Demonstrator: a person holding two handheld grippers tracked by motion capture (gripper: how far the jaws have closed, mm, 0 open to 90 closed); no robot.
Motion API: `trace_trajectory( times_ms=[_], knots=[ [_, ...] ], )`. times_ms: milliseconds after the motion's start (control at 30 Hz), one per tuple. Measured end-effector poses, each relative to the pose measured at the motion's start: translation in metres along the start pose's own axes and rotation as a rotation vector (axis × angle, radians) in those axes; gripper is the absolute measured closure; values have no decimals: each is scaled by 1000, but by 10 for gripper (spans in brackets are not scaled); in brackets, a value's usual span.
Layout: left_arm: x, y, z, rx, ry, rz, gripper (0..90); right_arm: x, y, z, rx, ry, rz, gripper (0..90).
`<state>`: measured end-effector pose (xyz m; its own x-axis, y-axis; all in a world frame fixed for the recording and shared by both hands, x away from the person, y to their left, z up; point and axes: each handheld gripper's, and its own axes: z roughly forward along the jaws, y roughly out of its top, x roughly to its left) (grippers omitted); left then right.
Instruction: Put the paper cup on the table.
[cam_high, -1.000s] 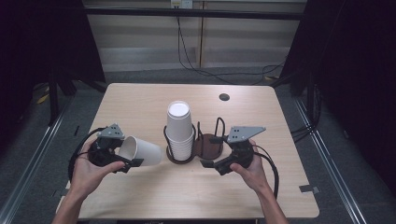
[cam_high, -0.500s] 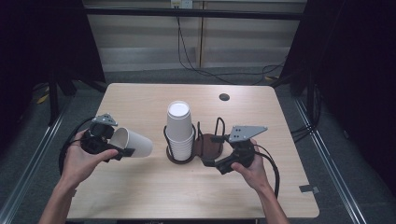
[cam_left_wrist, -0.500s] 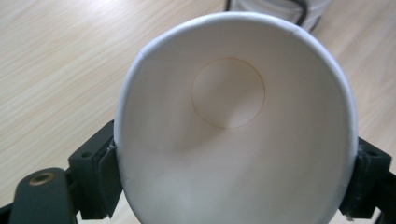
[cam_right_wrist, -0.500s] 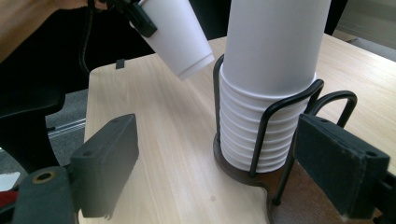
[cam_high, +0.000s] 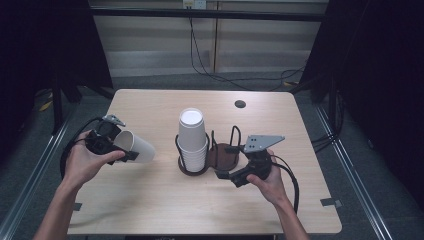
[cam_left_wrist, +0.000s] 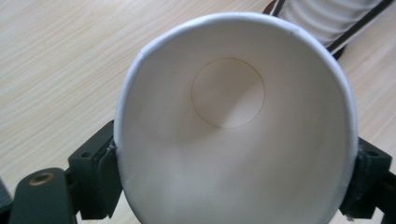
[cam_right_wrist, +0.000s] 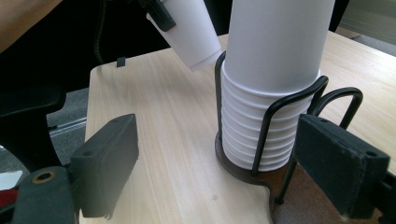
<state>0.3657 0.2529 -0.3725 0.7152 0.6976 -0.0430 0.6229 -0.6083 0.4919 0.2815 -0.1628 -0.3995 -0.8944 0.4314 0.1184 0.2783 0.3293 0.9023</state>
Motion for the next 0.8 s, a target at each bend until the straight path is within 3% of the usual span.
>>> trace_trajectory(
  times_ms=[333, 400, 600, 800],
  knots=[
    [10, 6, 12, 81, 10, -9, 132, 0, 0, -2, -1, -3, 1, 140],
    [13, 7, 15, 91, 13, 3, 127, -1, -1, -2, 2, -4, 1, 139],
    [17, 13, 23, 116, 17, -26, 118, 0, -1, 1, 7, -2, 2, 139],
    [15, 23, 23, 137, 37, -12, 110, -1, -2, 0, 15, -2, 7, 140]
  ],
)
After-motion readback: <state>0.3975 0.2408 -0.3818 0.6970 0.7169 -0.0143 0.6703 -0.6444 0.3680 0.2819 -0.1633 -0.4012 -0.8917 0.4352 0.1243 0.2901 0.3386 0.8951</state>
